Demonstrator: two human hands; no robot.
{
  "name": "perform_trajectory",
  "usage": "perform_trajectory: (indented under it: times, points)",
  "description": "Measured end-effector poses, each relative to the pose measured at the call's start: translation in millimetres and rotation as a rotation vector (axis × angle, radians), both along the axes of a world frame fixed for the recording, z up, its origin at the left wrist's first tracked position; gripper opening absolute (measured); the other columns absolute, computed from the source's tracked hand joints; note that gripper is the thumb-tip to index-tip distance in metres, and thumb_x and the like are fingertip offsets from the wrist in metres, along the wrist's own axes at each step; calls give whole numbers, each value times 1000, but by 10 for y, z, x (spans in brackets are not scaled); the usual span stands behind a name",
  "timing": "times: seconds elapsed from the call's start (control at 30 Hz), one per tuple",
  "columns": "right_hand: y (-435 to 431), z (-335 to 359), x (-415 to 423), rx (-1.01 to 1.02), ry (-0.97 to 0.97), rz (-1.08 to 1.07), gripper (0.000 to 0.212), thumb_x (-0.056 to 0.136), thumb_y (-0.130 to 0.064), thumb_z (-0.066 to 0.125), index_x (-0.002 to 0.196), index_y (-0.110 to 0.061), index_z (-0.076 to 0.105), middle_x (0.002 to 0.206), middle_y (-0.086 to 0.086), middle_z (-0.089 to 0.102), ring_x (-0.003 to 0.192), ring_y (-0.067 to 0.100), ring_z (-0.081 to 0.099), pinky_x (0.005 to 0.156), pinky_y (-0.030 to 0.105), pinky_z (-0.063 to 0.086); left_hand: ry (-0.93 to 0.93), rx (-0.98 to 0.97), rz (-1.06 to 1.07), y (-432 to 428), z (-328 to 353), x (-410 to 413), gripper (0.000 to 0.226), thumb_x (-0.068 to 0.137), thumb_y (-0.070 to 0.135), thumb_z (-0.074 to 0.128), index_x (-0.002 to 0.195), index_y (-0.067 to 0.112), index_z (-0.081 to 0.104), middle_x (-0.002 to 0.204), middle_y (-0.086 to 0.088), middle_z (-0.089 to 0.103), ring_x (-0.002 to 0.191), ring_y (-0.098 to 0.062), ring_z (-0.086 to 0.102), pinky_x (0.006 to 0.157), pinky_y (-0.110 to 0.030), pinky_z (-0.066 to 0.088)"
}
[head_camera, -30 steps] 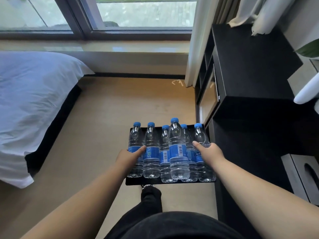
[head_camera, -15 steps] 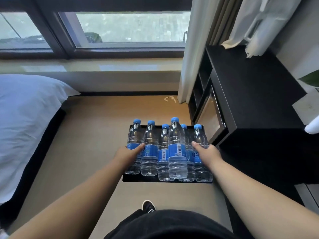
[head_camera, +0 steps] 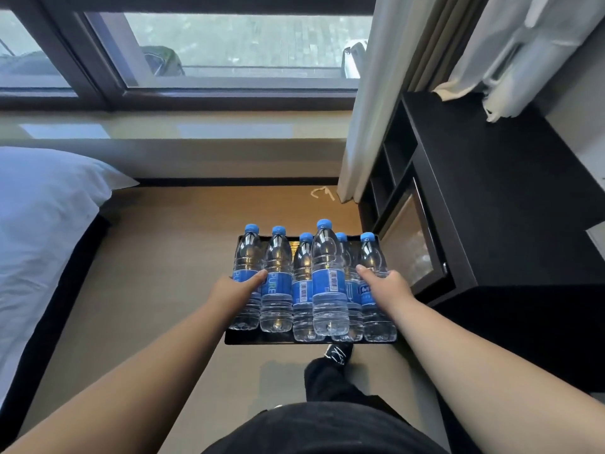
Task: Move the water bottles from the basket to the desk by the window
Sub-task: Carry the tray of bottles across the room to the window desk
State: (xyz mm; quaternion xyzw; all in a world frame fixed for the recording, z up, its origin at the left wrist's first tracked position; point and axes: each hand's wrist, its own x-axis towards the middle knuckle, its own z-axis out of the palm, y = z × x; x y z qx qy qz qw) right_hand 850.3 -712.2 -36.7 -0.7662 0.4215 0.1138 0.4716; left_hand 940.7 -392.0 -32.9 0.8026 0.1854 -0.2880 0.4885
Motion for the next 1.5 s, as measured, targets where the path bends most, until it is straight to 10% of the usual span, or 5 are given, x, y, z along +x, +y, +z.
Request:
perform_trajectory:
  times: [0.73, 1.07, 1.5]
  points:
    - [-1489, 78, 2317, 69, -42, -5, 73, 83, -68, 72, 125, -9, 62, 113, 10, 73, 101, 31, 71, 95, 51, 58, -20, 84, -50, -1473, 106, 2314, 72, 73, 67, 81, 113, 9, 67, 104, -10, 75, 93, -29, 74, 91, -50, 60]
    - [-2067, 26, 2892, 15, -29, -138, 46, 86, -65, 73, 93, -19, 70, 93, 3, 75, 83, 21, 69, 72, 34, 52, -16, 129, -257, -2245, 57, 3479, 69, 71, 69, 80, 105, 11, 65, 97, -9, 75, 86, -27, 75, 85, -48, 62]
    - [-2460, 3, 3501, 7, -47, -584, 82, 82, -78, 66, 125, -8, 68, 109, 9, 72, 98, 29, 68, 91, 43, 56, -77, 103, -693, -3648, 158, 5328, 74, 69, 68, 82, 113, 11, 63, 101, -10, 75, 88, -28, 75, 86, -50, 62]
